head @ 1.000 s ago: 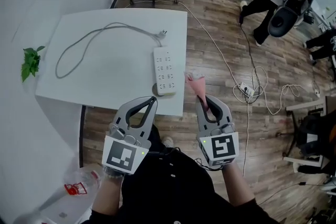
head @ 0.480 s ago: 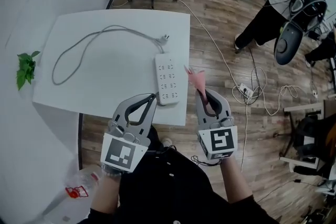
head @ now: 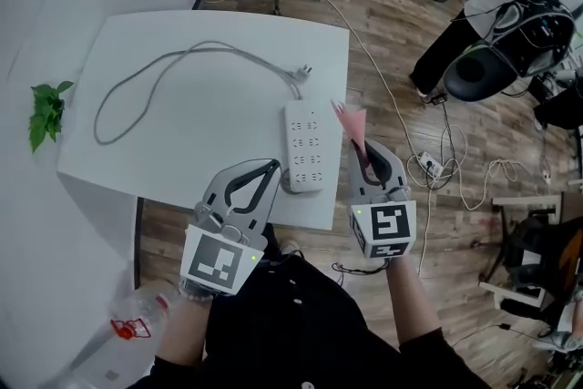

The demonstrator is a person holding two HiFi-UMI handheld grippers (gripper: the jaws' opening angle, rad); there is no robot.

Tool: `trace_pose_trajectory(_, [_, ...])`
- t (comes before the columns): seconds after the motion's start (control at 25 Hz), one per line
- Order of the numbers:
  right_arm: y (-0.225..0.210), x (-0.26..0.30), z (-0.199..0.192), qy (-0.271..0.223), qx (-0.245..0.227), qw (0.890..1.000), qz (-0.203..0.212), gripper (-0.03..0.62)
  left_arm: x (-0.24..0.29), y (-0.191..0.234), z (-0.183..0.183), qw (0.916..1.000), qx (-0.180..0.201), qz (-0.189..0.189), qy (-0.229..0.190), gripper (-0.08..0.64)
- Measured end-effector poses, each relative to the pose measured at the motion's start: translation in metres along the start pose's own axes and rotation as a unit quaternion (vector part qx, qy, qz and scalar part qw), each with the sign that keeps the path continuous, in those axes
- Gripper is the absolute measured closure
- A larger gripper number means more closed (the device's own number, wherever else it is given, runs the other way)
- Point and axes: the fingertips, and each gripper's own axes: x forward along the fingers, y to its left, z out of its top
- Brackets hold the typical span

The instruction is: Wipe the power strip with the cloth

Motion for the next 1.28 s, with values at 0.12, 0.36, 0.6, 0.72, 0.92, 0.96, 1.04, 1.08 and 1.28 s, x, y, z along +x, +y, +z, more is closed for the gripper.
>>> trace_pose_trajectory(0.12, [-0.001, 0.021, -0.002, 0.01, -0.009, 1.0, 0.001, 0.535, 0.001, 0.01, -0.003, 1.0, 0.0, 0.0, -0.001, 0.549])
trace_pose_trajectory(0.36, [-0.003, 0.061, -0.01, 0.027, -0.026, 0.999, 0.01, 0.535, 0.003, 0.021, -0.004, 1.0, 0.007, -0.002, -0.003, 0.549])
trace_pose_trajectory(0.6, [-0.001, 0.098, -0.032, 0.065, -0.034, 0.997, 0.035, 0.535, 0.002, 0.039, -0.004, 0.9999, 0.004, 0.009, -0.004, 0.549])
trace_pose_trajectory(0.72, [0.001, 0.117, -0.041, 0.08, -0.041, 0.995, 0.048, 0.535, 0.002, 0.048, -0.006, 0.9999, 0.006, 0.013, -0.004, 0.549])
trace_pose_trajectory(0.92, [0.006, 0.14, -0.058, 0.115, -0.043, 0.99, 0.068, 0.535, 0.0, 0.056, -0.013, 0.9998, -0.001, 0.018, 0.007, 0.549])
trace_pose_trajectory(0.96, [0.006, 0.143, -0.062, 0.122, -0.048, 0.989, 0.071, 0.535, 0.0, 0.057, -0.014, 0.9998, 0.0, 0.018, 0.008, 0.549])
trace_pose_trajectory(1.04, [0.006, 0.149, -0.07, 0.134, -0.062, 0.986, 0.079, 0.535, 0.0, 0.058, -0.014, 0.9998, -0.001, 0.019, 0.008, 0.549])
trace_pose_trajectory(1.08, [0.007, 0.152, -0.073, 0.14, -0.069, 0.984, 0.084, 0.535, 0.0, 0.059, -0.015, 0.9998, -0.002, 0.019, 0.009, 0.549])
trace_pose_trajectory(1.28, [0.01, 0.165, -0.091, 0.169, -0.088, 0.977, 0.096, 0.535, -0.001, 0.062, -0.019, 0.9997, -0.002, 0.02, 0.014, 0.549])
